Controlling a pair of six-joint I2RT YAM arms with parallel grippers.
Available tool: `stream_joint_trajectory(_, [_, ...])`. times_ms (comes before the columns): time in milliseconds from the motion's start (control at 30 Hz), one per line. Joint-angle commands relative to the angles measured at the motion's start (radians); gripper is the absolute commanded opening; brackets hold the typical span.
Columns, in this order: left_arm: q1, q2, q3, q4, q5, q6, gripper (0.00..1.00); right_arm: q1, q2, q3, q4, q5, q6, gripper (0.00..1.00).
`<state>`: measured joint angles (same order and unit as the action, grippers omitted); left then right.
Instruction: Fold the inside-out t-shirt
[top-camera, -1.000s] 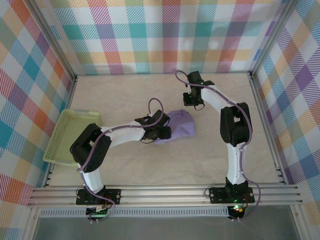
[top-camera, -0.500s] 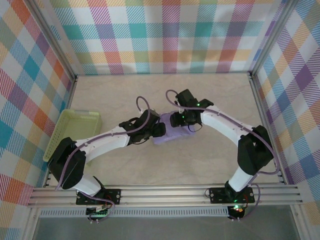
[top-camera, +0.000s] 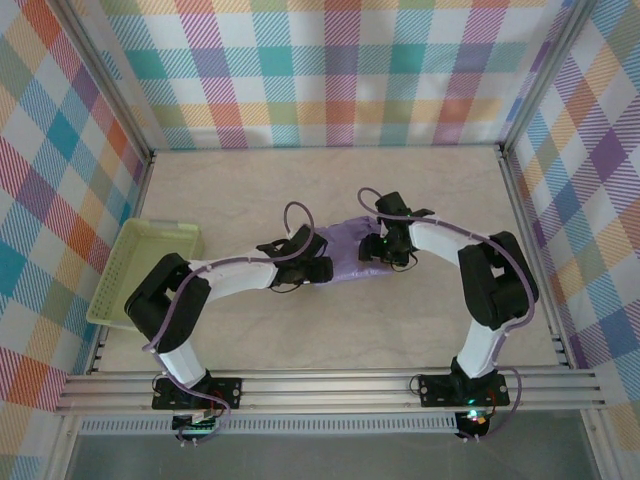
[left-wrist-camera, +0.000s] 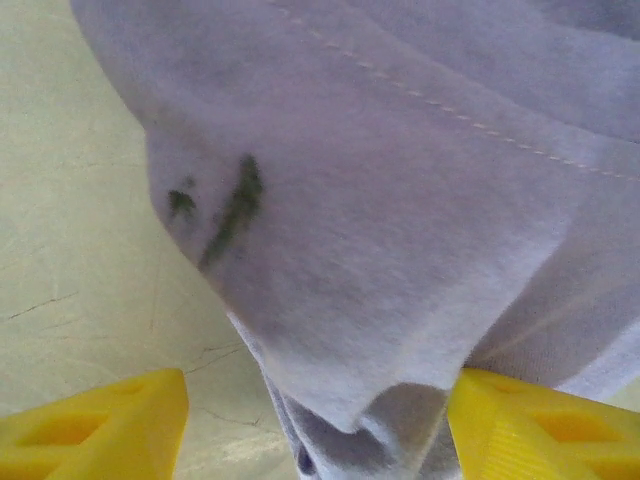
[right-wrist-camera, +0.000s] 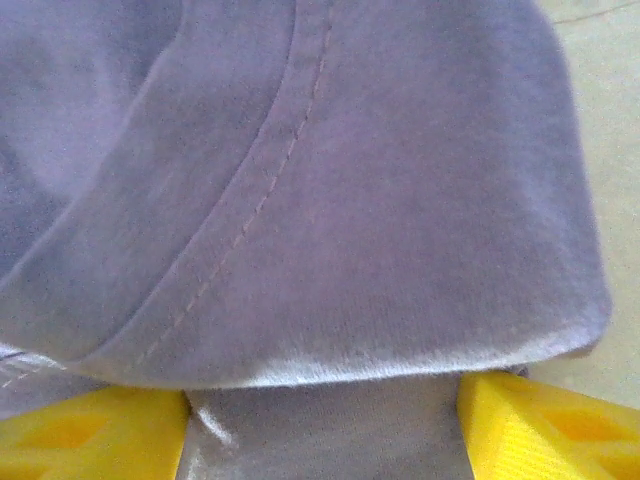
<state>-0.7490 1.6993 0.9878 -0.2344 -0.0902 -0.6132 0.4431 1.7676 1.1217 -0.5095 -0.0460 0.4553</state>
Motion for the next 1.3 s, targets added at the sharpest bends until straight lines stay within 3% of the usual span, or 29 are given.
stream_joint_trajectory(0, [0.013,-0.103,0.0,-0.025,-0.04,0.003,0.7,0.025,-0.111,0.017,-0.043,0.043,-0.027,0.78])
stream_joint_trajectory(233, [0.056,-0.359,-0.126,-0.094,-0.168,-0.036,0.71,0.169,-0.104,0.126,-0.152,0.211,-0.07,0.9])
stream_joint_trajectory(400, [0.106,-0.534,-0.207,-0.153,-0.23,-0.041,0.75,0.254,0.05,0.239,-0.193,0.269,-0.042,0.95])
stream_joint_trajectory(533, [0.143,-0.629,-0.25,-0.177,-0.243,-0.033,0.8,0.254,0.192,0.346,-0.257,0.308,-0.027,0.97])
stream_joint_trajectory(733, [0.179,-0.679,-0.28,-0.189,-0.234,-0.025,0.83,0.073,0.31,0.42,-0.262,0.301,-0.156,0.95])
stream_joint_trajectory(1100, [0.231,-0.695,-0.293,-0.181,-0.219,0.008,0.83,-0.318,0.507,0.846,-0.369,0.425,-0.539,0.98])
stream_joint_trajectory(1267, [0.25,-0.691,-0.301,-0.183,-0.206,0.025,0.83,-0.356,0.515,1.023,-0.438,0.429,-0.602,0.98])
